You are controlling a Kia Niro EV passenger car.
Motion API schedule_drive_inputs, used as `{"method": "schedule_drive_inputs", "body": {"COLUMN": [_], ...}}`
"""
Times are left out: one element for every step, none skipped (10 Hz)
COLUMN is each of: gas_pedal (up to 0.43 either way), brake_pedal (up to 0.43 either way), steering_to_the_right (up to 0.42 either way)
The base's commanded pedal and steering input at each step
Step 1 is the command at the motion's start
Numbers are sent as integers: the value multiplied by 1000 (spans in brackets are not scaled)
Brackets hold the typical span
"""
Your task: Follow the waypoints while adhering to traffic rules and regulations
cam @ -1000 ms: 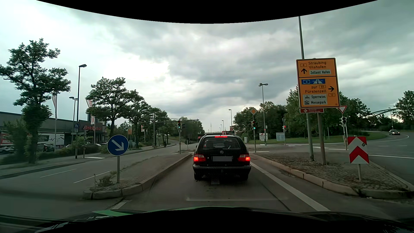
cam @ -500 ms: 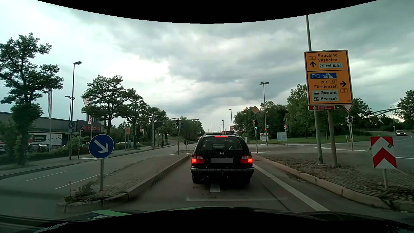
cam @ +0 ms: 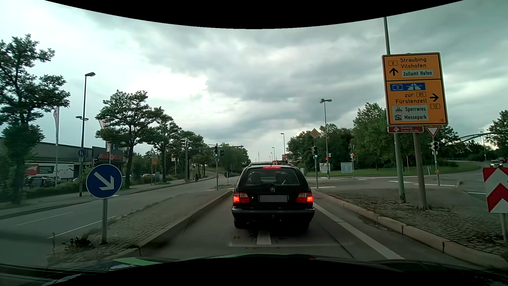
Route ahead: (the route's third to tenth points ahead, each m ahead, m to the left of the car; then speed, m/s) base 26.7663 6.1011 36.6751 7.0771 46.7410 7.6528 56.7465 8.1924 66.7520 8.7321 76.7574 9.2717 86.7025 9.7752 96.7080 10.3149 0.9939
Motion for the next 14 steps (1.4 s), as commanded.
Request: {"method": "schedule_drive_inputs", "body": {"gas_pedal": [0,0,0,0,0,0,0,0,0,0,0,0,0,0], "brake_pedal": [177,183,183,189,189,189,195,195,201,201,201,207,207,213], "steering_to_the_right": [2,1,1,2,2,2,1,2,2,2,2,2,2,2]}}
